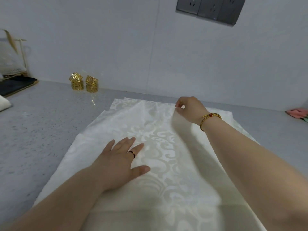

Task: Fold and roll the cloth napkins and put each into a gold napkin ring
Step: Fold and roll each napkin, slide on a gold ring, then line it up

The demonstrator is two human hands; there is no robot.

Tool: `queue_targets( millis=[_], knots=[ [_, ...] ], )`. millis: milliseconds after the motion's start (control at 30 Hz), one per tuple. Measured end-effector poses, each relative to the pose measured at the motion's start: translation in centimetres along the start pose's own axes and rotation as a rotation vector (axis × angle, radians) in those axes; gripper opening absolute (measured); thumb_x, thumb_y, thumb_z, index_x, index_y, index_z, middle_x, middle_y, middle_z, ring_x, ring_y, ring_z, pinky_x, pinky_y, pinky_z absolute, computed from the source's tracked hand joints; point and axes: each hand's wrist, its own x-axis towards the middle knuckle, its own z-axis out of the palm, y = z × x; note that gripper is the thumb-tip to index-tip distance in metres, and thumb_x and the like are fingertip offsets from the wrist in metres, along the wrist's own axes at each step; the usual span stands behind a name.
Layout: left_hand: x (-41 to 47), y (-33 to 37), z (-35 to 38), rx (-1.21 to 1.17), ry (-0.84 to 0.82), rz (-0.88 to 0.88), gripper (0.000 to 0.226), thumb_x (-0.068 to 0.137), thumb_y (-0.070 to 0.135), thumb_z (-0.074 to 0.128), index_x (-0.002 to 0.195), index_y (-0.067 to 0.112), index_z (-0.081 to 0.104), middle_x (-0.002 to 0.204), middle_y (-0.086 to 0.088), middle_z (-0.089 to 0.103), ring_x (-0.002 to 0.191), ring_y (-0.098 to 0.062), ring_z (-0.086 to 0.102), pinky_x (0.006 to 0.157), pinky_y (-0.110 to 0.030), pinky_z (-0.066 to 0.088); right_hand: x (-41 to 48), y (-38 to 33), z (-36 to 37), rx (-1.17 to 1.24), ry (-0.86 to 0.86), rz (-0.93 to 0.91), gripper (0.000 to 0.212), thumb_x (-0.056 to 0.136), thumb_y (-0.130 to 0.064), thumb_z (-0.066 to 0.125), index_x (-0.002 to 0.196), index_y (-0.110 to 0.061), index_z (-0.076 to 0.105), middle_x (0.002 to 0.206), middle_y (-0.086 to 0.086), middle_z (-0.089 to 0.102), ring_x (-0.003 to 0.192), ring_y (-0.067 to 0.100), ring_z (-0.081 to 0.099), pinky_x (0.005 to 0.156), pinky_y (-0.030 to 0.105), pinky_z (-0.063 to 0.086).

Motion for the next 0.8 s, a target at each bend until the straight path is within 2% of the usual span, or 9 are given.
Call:
queue_targets(
  millis=[67,133,233,333,400,567,633,700,800],
  knots=[
    [-0.7,0.1,-0.6,0.017,0.251,0.012,0.126,0.037,0.089,-0.023,0.146,0.03,0.0,0.151,0.009,-0.008,0.143,-0.013,0.0,0.11,-0.028,-0.006,-1.9,-0.6,-1.5,0.023,0.047,-0.049,0.017,0.09,-0.011,0.048,0.099,-0.005,0.061,0.109,0.006,0.062,0.114,0.024,0.045,0.092,0.029,0.033],
    [-1.2,-0.1,-1.5,0.049,0.645,0.037,0.088,0.072,0.072,0.017,0.141,0.02,0.03,0.146,-0.009,0.033,0.132,-0.024,0.032,0.11,-0.032,0.017,-4.1,-1.1,-2.9,0.056,0.081,-0.084,0.015,0.09,-0.011,0.05,0.098,-0.005,0.062,0.101,0.002,0.06,0.113,0.021,0.043,0.084,0.022,0.029],
    [-1.9,-1.2,-2.4,0.098,0.992,0.028,0.072,0.07,0.041,0.069,0.127,0.01,0.038,0.123,-0.024,0.055,0.11,-0.028,0.036,0.095,-0.039,0.022,-7.6,-1.4,-4.2,0.038,0.094,-0.188,0.012,0.088,-0.011,0.055,0.094,-0.006,0.064,0.096,0.001,0.062,0.108,0.021,0.047,0.083,0.021,0.029],
    [-2.9,-1.9,-2.7,0.183,0.913,0.004,0.1,0.044,0.023,0.09,0.128,0.007,0.037,0.124,-0.026,0.053,0.11,-0.029,0.034,0.094,-0.04,0.02,-11.1,-1.4,-4.3,0.017,0.089,-0.299,0.009,0.085,-0.01,0.059,0.088,-0.006,0.066,0.096,0.005,0.067,0.101,0.024,0.054,0.088,0.029,0.035],
    [-3.8,-2.2,-2.8,0.249,0.86,0.029,0.108,0.039,0.021,0.092,0.13,0.008,0.036,0.129,-0.022,0.048,0.114,-0.029,0.034,0.098,-0.038,0.018,-13.4,-1.3,-3.6,0.003,0.116,-0.407,0.006,0.078,-0.011,0.06,0.078,-0.008,0.066,0.085,0.004,0.07,0.087,0.026,0.063,0.08,0.034,0.043],
    [-5.0,-0.7,-2.2,0.36,0.789,0.228,0.111,0.034,0.019,0.091,0.131,0.014,0.037,0.135,-0.008,0.038,0.121,-0.026,0.033,0.108,-0.032,0.004,-17.5,-1.0,-1.3,0.048,0.032,-0.533,0.014,0.071,-0.022,0.049,0.068,-0.017,0.061,0.075,-0.006,0.069,0.072,0.007,0.061,0.067,0.015,0.045],
    [-5.1,-0.1,-1.7,0.442,0.725,0.337,0.099,0.027,0.022,0.09,0.12,0.017,0.055,0.123,-0.007,0.058,0.118,-0.025,0.041,0.107,-0.035,0.006,-18.5,-0.7,-0.6,0.062,0.011,-0.533,0.017,0.07,-0.024,0.046,0.067,-0.018,0.062,0.075,-0.009,0.069,0.07,0.005,0.061,0.062,0.015,0.047],
    [-5.2,0.1,-1.0,0.519,0.641,0.425,0.068,0.021,0.028,0.088,0.087,0.025,0.073,0.093,0.006,0.072,0.103,-0.019,0.061,0.105,-0.033,0.01,-19.2,-0.3,0.1,0.08,-0.036,-0.462,0.02,0.074,-0.023,0.047,0.074,-0.016,0.065,0.084,-0.007,0.07,0.076,0.011,0.065,0.064,0.025,0.053],
    [-5.5,-0.4,-0.1,0.497,0.527,0.439,0.035,0.021,0.029,0.085,0.048,0.036,0.064,0.053,0.02,0.061,0.064,-0.003,0.066,0.097,-0.027,0.037,-19.7,0.5,0.9,0.089,-0.046,-0.387,0.034,0.079,-0.03,0.04,0.087,-0.012,0.067,0.098,-0.005,0.069,0.091,0.016,0.063,0.076,0.028,0.051]
  ],
)
